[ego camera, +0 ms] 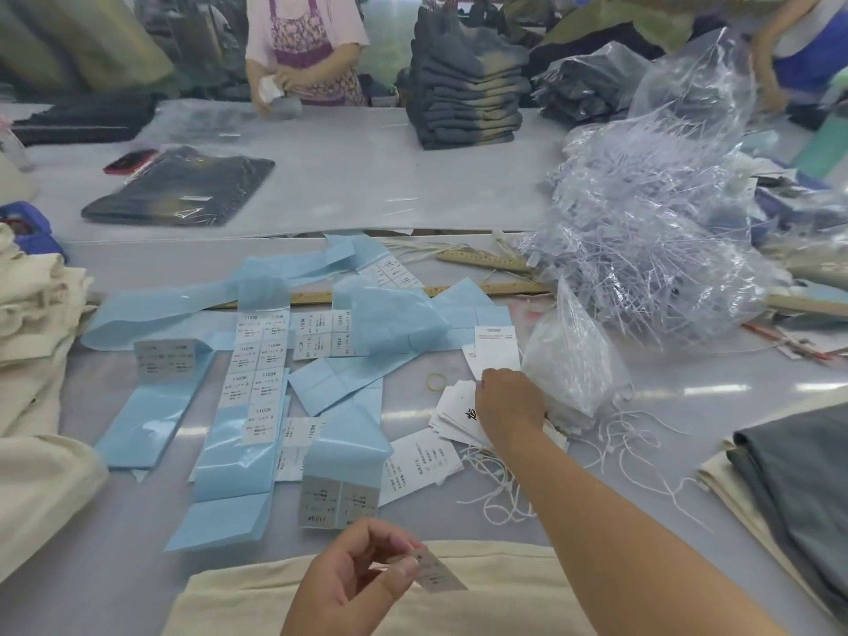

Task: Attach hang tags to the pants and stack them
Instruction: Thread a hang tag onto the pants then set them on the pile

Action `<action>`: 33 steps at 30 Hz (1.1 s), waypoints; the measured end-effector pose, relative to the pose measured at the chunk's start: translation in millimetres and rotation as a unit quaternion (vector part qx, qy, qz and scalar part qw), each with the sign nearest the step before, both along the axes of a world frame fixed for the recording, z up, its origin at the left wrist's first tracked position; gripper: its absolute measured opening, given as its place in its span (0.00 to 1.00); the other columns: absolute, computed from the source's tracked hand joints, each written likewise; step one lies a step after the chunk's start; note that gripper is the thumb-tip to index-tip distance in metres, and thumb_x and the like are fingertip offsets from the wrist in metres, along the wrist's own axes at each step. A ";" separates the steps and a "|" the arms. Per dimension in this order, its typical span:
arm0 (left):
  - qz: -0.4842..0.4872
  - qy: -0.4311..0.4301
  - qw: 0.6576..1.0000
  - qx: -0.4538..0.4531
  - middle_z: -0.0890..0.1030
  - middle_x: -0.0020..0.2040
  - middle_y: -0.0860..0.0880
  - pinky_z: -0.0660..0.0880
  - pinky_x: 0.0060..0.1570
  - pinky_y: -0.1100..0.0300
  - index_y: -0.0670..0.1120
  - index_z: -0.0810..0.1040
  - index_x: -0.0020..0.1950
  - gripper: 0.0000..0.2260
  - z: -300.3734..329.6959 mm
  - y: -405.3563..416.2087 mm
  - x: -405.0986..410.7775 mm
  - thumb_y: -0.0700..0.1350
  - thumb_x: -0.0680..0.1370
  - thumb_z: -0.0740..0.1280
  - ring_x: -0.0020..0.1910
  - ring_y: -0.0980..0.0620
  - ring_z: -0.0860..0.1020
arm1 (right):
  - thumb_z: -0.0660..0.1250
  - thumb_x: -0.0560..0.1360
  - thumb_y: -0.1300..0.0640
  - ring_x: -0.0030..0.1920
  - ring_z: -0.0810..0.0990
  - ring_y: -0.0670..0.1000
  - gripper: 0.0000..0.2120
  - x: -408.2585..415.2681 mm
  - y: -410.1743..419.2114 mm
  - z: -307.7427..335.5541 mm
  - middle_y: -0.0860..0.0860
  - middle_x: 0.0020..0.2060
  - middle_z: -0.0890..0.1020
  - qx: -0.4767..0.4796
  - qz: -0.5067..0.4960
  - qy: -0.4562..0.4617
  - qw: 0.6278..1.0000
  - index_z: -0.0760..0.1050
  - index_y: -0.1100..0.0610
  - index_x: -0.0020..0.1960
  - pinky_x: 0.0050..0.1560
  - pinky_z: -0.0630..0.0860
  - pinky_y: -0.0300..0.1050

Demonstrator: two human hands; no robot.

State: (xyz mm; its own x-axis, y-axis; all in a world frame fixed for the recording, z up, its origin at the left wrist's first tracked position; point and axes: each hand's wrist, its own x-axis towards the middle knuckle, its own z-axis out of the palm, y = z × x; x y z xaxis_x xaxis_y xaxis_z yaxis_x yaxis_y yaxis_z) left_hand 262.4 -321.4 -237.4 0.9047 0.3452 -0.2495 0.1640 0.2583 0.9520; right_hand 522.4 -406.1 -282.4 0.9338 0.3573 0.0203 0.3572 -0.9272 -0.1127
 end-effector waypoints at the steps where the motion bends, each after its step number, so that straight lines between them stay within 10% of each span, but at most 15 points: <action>1: 0.000 0.003 1.000 0.001 0.84 0.42 0.40 0.75 0.39 0.66 0.32 0.75 0.43 0.08 -1.4 -0.2 -0.2 0.35 0.69 0.71 0.39 0.53 0.80 | 0.55 0.81 0.59 0.56 0.76 0.54 0.11 -0.5 -0.2 0.6 0.53 0.55 0.79 -0.002 -0.004 0.004 1.000 0.74 0.57 0.57 0.43 0.65 0.44; 6: -0.007 -0.004 1.000 0.005 0.84 0.42 0.41 0.75 0.40 0.65 0.33 0.75 0.43 0.12 -0.7 -3.2 1.2 0.39 0.65 0.71 0.40 0.52 0.79 | 0.57 0.81 0.62 0.52 0.79 0.56 0.09 -11.1 -7.6 6.3 0.55 0.51 0.81 0.031 -0.013 -0.014 0.999 0.75 0.59 0.55 0.42 0.68 0.45; 13: 0.024 -0.013 0.999 -0.019 0.83 0.40 0.42 0.74 0.39 0.65 0.37 0.78 0.41 0.09 14.1 -3.6 2.4 0.42 0.68 0.71 0.38 0.53 0.77 | 0.76 0.68 0.67 0.19 0.74 0.56 0.09 -58.3 -38.0 58.7 0.55 0.22 0.75 0.205 0.021 -0.243 0.948 0.77 0.62 0.35 0.20 0.68 0.40; 17: 0.030 -0.010 0.999 -0.012 0.82 0.42 0.43 0.75 0.43 0.63 0.39 0.78 0.44 0.10 31.0 -7.2 -2.3 0.43 0.68 0.73 0.42 0.53 0.78 | 0.66 0.78 0.62 0.31 0.79 0.60 0.06 -85.8 -68.2 77.4 0.56 0.29 0.81 0.358 -0.005 -0.119 0.926 0.77 0.61 0.42 0.31 0.75 0.50; 21: 0.041 -0.026 0.999 0.013 0.82 0.42 0.45 0.74 0.45 0.61 0.42 0.80 0.42 0.06 47.9 -15.1 -13.1 0.45 0.71 0.70 0.43 0.53 0.78 | 0.66 0.75 0.45 0.30 0.75 0.47 0.17 -120.9 -96.8 96.7 0.48 0.26 0.78 0.466 -0.032 -0.047 0.883 0.75 0.57 0.35 0.33 0.67 0.34; 26: 0.062 -0.075 0.993 0.059 0.83 0.50 0.47 0.71 0.51 0.59 0.45 0.79 0.33 0.08 71.7 -25.6 -37.0 0.44 0.71 0.68 0.48 0.55 0.79 | 0.73 0.67 0.68 0.41 0.79 0.42 0.14 -159.2 -127.0 111.6 0.44 0.39 0.82 0.484 -0.013 0.013 0.875 0.77 0.52 0.46 0.38 0.70 0.28; 33: -0.076 -0.077 0.982 0.153 0.78 0.63 0.60 0.67 0.57 0.70 0.47 0.80 0.28 0.11 99.4 -51.5 -70.6 0.48 0.70 0.69 0.65 0.65 0.72 | 0.74 0.66 0.73 0.41 0.83 0.50 0.24 -203.8 -158.3 139.0 0.52 0.40 0.83 0.544 0.076 0.158 0.821 0.76 0.50 0.54 0.42 0.79 0.46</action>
